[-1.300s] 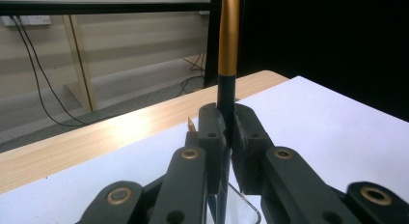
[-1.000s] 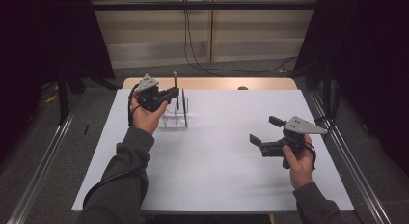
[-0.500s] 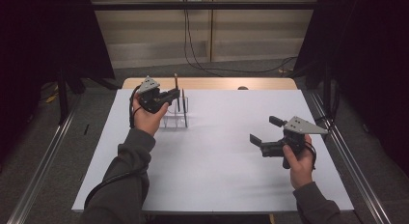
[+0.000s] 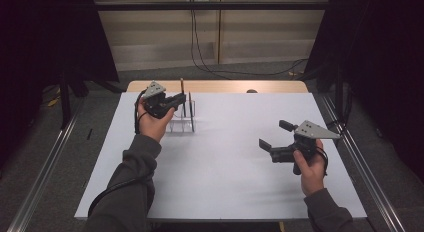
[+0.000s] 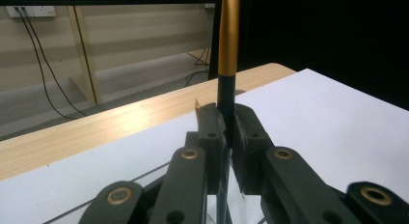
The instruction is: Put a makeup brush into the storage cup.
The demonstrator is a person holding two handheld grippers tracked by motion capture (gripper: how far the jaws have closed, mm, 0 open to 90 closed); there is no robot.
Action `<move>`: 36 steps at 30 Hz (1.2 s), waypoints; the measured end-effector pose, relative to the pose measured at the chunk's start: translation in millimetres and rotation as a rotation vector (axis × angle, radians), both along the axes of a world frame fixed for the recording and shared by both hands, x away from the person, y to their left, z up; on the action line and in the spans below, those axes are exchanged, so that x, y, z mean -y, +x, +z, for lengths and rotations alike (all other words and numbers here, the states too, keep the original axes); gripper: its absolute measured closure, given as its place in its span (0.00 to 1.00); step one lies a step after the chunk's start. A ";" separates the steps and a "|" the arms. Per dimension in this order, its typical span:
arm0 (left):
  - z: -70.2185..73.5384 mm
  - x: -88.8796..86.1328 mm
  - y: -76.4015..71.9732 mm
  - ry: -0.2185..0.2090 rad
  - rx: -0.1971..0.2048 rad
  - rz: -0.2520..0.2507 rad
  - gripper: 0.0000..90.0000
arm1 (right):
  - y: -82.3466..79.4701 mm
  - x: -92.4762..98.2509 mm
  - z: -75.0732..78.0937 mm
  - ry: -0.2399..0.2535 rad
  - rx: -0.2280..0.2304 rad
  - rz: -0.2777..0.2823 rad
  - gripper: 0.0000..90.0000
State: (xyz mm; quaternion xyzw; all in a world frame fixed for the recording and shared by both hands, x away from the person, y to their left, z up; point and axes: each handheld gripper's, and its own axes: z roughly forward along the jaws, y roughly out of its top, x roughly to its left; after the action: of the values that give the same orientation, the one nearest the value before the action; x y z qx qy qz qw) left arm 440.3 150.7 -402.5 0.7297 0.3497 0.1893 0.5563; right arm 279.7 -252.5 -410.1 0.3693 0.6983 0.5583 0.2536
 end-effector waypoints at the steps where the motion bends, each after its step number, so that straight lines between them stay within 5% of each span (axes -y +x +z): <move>1: -0.7 0.2 0.2 -0.008 0.000 -0.002 0.93 | 0.2 0.1 -0.1 0.003 0.000 0.008 0.00; 36: -17.5 4.0 -2.2 -0.010 -0.022 0.001 0.92 | -0.1 -0.1 0.5 0.004 0.004 0.001 0.00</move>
State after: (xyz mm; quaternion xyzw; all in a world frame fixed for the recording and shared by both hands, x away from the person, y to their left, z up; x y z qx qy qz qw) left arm 438.1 146.7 -420.0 0.7286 0.3573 0.1796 0.5560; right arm 279.6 -252.4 -409.6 0.3685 0.6966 0.5607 0.2540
